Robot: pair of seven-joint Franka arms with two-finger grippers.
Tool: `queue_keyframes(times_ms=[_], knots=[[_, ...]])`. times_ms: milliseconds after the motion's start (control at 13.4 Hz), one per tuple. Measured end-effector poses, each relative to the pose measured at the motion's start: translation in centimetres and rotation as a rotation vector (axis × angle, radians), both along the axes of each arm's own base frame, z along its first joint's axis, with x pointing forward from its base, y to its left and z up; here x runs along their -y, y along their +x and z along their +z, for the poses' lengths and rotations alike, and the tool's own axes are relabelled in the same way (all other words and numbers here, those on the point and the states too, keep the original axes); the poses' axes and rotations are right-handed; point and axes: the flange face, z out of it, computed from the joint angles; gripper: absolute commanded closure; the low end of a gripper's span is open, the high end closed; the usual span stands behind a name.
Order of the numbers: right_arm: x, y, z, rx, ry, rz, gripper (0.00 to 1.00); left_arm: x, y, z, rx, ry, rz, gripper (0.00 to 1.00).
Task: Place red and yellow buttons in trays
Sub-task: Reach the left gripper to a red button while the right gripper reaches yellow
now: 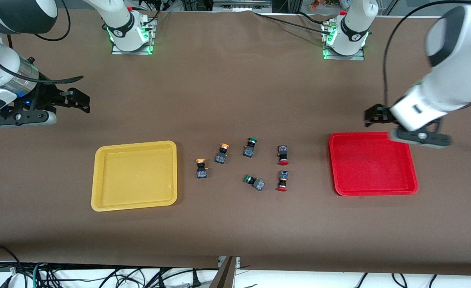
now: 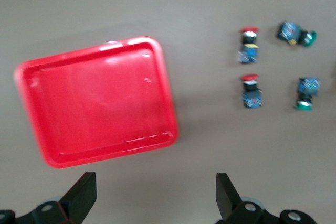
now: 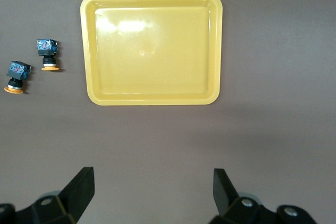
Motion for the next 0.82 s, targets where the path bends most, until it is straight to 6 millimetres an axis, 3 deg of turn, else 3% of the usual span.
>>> queue_keyframes(times_ms=[149,299,522,672,821], knots=[[0.0,0.0,0.0,0.000,0.000,0.000,0.00,4.5,0.2,-2.6,0.000,0.001,0.002,0.00],[0.0,0.0,0.0,0.000,0.000,0.000,0.00,7.6,0.6,-5.9,0.021,-0.006,0.013,0.00],[-0.4,0.0,-0.3,-0.005,-0.001,0.006,0.00,11.6,-0.7,-13.0,0.084,-0.031,-0.026,0.00],[-2.1,0.2,-1.6,-0.026,-0.002,0.032,0.00,13.7,-2.9,-18.4,0.155,-0.063,-0.057,0.00],[-5.8,1.0,-4.6,-0.053,0.028,0.059,0.00,15.1,-4.8,-22.9,0.198,-0.086,-0.082,0.00]])
